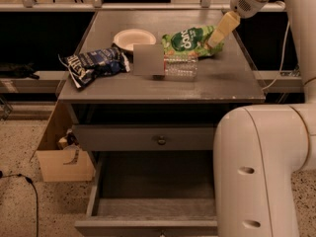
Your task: Place green rice chip bag into middle drawer
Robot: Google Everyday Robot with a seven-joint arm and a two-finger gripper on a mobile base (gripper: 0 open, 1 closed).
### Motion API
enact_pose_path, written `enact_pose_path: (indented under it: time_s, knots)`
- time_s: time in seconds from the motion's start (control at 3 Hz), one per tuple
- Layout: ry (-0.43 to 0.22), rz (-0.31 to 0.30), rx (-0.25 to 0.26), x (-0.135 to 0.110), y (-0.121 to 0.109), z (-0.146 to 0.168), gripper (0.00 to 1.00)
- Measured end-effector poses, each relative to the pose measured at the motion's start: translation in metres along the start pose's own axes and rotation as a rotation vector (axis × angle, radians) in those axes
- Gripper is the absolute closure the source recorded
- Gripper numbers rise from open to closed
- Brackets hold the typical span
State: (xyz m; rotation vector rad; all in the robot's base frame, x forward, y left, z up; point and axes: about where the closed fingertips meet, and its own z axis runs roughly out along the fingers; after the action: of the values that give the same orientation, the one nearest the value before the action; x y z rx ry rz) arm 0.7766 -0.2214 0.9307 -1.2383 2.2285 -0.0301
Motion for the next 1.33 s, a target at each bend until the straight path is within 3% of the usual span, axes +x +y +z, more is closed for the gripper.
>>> enact_pose_path:
  time_s: [0.33,0.67,1.0,1.33]
  knots:
    - [-0.028,0.003,-0.006,-0.002,-0.001,0.005,0.0]
    - [-0.183,0.085,-0.078,0.006,0.0,0.027,0.0]
    - [-0.281,0.146,-0.124,0.01,0.0,0.038,0.0]
    - [-0.338,0.211,-0.153,0.013,-0.002,0.054,0.0]
